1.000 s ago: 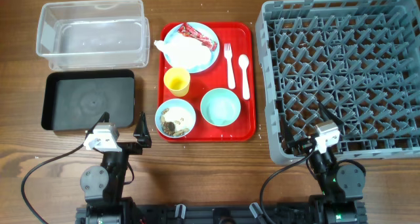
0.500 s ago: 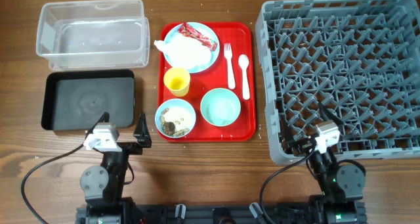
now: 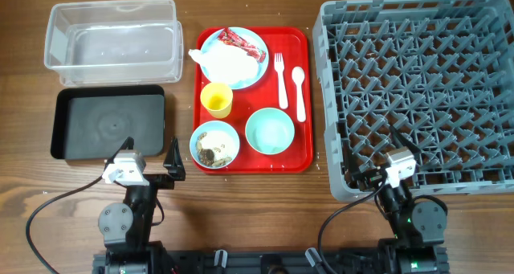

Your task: Sort waste into correct bins and load items into the dishwasher rack

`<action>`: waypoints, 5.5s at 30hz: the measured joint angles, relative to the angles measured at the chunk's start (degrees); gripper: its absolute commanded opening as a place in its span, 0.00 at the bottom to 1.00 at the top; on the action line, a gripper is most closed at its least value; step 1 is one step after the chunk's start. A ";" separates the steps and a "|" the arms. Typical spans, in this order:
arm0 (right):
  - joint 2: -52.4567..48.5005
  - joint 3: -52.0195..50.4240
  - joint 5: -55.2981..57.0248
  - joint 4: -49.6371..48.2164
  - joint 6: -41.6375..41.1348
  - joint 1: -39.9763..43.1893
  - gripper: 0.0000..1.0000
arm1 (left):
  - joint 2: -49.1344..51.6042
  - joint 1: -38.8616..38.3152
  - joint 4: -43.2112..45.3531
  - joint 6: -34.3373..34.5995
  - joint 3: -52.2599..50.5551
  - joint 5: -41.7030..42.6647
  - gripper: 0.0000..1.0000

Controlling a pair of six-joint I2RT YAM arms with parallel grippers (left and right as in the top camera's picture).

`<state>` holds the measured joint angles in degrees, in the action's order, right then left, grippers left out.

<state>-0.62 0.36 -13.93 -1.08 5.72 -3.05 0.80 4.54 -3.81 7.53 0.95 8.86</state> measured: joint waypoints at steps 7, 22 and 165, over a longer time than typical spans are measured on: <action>0.00 0.00 -0.02 0.00 0.00 0.00 1.00 | 0.00 0.00 0.00 0.00 0.00 0.00 1.00; 0.00 0.00 -0.02 0.00 0.00 0.00 1.00 | 0.00 0.00 0.00 0.00 0.00 0.00 1.00; -0.04 0.00 -0.02 0.15 0.00 0.00 1.00 | 128.19 -20.31 -36.81 -8.09 115.56 -12.00 0.93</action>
<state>-0.67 0.36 -13.96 -0.93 5.72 -3.05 128.99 -15.77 -40.62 -0.56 116.51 -3.14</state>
